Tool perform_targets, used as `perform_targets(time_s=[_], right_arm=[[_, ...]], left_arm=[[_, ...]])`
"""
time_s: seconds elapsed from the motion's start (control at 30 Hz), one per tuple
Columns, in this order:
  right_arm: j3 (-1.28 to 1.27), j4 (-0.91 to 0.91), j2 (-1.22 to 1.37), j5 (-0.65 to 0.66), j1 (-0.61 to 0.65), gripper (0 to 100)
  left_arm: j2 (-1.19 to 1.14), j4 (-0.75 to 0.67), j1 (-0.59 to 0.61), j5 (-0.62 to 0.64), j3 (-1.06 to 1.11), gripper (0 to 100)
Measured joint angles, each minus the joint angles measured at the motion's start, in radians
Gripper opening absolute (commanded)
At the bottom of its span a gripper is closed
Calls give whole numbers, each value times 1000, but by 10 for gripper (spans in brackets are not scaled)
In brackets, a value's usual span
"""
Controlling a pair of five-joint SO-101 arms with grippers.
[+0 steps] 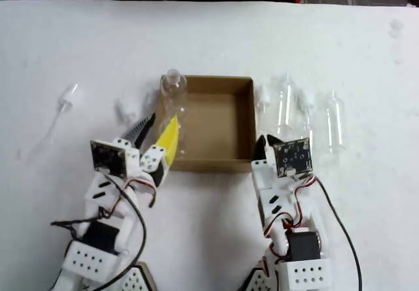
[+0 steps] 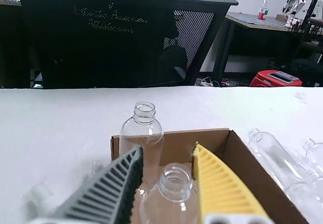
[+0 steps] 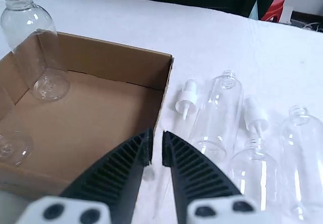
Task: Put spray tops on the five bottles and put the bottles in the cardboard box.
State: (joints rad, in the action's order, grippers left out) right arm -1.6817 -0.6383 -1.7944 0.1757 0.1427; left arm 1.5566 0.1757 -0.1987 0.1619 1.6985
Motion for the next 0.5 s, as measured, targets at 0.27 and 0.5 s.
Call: perform_targets(time_s=[0.27,0.5], right_arm=[[0,0,0,8,0,21],[0,0,0,8,0,21]], left_arm=[[250,138,129,219,-3,157],[250,107,281,394,-3,155]])
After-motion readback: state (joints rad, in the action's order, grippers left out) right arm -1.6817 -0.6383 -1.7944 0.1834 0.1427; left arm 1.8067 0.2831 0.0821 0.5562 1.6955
